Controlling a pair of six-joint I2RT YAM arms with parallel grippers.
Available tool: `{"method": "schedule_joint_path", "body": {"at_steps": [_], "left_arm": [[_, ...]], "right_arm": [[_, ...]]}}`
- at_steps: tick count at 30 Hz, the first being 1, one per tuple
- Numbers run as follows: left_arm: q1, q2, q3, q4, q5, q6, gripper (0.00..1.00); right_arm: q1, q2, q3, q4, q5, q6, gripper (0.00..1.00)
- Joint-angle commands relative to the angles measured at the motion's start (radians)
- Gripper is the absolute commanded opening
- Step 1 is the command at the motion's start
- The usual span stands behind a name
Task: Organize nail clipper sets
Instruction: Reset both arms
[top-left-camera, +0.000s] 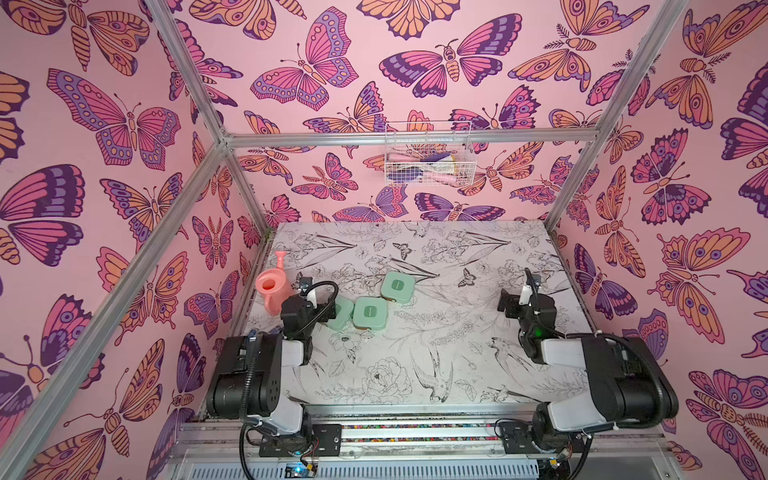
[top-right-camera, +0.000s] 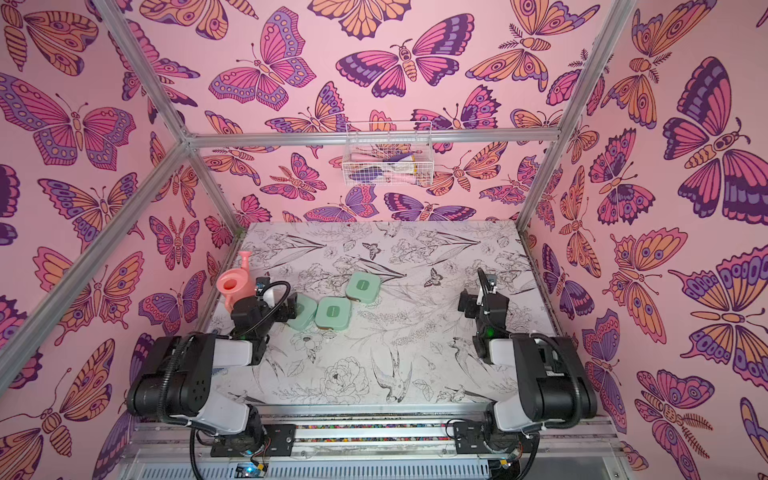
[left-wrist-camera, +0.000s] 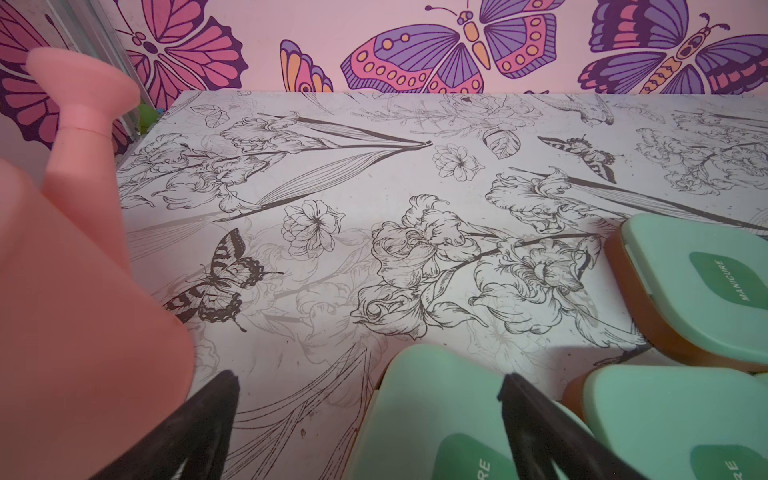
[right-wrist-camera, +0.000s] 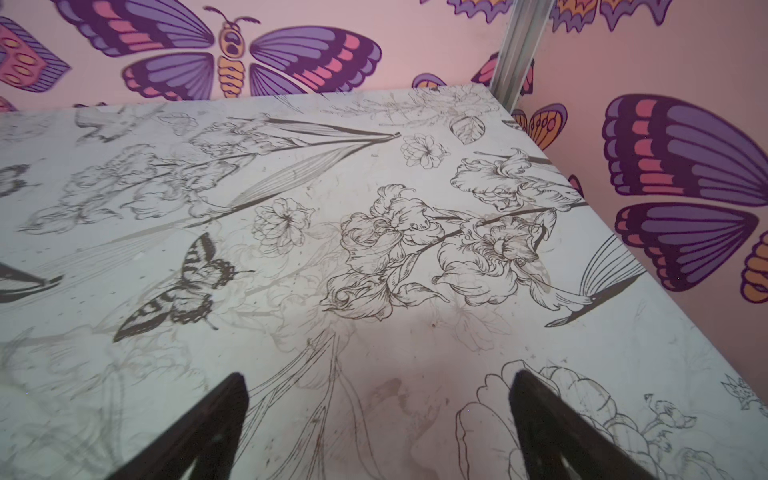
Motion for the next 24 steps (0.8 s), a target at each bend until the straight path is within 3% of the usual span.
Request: {"method": "schedule_joint_path", "body": {"at_steps": [1,2,4,8,10,13,17,24], "left_arm": [[0.006,0.005,0.003,0.012,0.015,0.008,0.99],[0.006,0.004,0.003,0.012,0.015,0.008,0.99],[0.006,0.004,0.003,0.012,0.016,0.008,0.99],[0.006,0.003,0.003,0.012,0.015,0.008,0.99],[0.006,0.004,0.003,0.012,0.014,0.008,0.99],[0.006,0.006,0.004,0.01,0.014,0.01,0.99],[0.006,0.005,0.005,0.009,0.014,0.008,0.99],[0.007,0.005,0.009,0.003,0.016,0.005,0.99]], "right_arm": [[0.043,-0.213,-0.009,-0.126,-0.044,-0.076,0.99],[0.042,-0.217,-0.003,-0.142,-0.03,-0.082,0.99],[0.038,-0.106,-0.022,0.013,0.052,-0.045,0.99],[0.018,0.152,0.073,0.105,0.044,-0.008,0.99],[-0.027,0.091,0.078,-0.022,0.04,0.051,0.99],[-0.04,0.135,0.049,0.119,0.019,0.057,0.99],[-0.041,0.093,0.085,-0.025,0.011,0.054,0.99],[-0.04,0.1,0.082,-0.004,0.006,0.051,0.99]]}}
